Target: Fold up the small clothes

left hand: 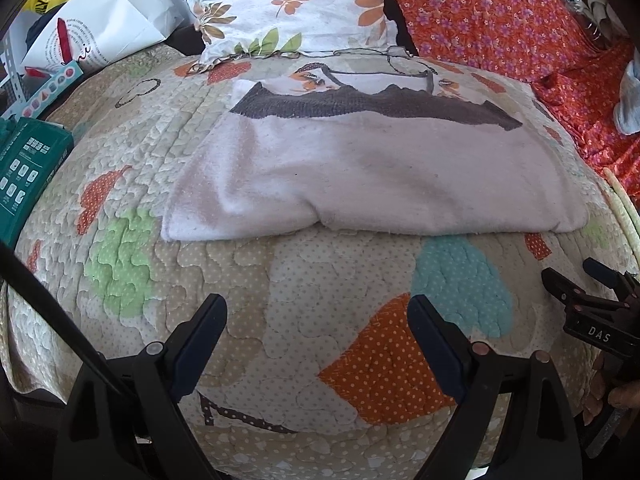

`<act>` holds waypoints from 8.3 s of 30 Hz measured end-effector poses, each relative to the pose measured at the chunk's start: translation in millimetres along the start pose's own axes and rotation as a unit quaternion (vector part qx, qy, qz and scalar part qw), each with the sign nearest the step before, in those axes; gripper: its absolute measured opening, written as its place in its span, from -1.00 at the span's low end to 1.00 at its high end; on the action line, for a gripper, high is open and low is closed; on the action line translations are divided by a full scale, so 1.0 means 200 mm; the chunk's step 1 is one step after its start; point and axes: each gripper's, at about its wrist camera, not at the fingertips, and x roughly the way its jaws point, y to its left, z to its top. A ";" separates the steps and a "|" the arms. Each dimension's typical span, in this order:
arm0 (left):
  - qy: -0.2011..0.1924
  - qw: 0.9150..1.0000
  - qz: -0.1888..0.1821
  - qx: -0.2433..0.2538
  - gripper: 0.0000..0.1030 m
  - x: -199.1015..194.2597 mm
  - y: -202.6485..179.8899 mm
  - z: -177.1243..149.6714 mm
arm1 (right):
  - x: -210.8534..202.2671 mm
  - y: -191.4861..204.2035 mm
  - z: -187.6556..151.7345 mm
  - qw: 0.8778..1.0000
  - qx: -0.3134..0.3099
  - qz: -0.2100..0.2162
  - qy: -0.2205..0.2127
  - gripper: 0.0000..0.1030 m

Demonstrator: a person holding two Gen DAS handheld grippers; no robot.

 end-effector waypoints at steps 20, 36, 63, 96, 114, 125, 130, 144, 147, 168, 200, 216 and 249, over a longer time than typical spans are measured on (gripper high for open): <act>0.010 1.000 0.003 -0.009 0.78 0.03 0.01 0.00 | 0.00 -0.01 0.01 1.000 0.000 -0.001 0.004 0.99; -0.010 0.999 -0.039 0.035 0.78 0.00 -0.11 0.03 | -0.13 -0.27 0.18 0.989 0.121 0.077 -0.024 0.86; -0.021 0.957 -0.153 0.246 0.26 0.35 -1.35 0.39 | 0.59 -0.59 0.86 0.950 0.102 0.276 0.102 0.37; -0.055 0.982 -0.109 -0.142 -0.98 0.03 0.42 0.58 | 0.35 0.99 1.21 0.976 -0.071 0.186 0.086 -0.69; -0.009 0.934 -0.091 -0.344 -0.90 0.07 1.07 0.42 | 0.37 1.70 1.02 0.935 -0.255 0.215 0.119 -0.33; -0.023 0.910 -0.074 -0.406 -0.37 0.02 1.21 0.35 | 0.15 1.52 0.84 0.939 -0.262 0.198 0.097 -0.78; -0.021 0.919 -0.054 -0.390 -0.25 0.02 1.18 0.33 | 0.32 1.45 0.56 0.921 -0.222 0.261 0.184 -0.83; 0.044 0.960 -0.043 -0.273 -0.06 0.23 0.84 0.38 | -0.13 0.78 0.44 0.968 -0.173 0.182 0.022 0.45; 0.056 0.969 -0.023 -0.241 -0.06 0.29 0.76 0.39 | -0.04 0.82 0.29 0.968 -0.215 0.131 0.020 0.44; 0.027 0.969 -0.012 -0.247 -0.05 0.18 0.71 0.35 | -0.25 0.38 0.41 0.985 -0.091 0.147 -0.026 -0.48; 0.064 0.962 -0.037 -0.261 -0.06 0.24 0.68 0.30 | 0.48 1.59 1.13 0.948 -0.225 0.205 0.090 -0.64; 0.053 0.968 -0.003 -0.246 0.08 0.21 0.67 0.26 | 0.15 0.56 0.43 0.972 -0.137 0.158 0.104 -0.54; -0.003 0.980 0.004 -0.197 0.49 -0.01 0.54 0.34 | -0.14 0.26 0.28 0.986 -0.166 0.016 0.010 0.19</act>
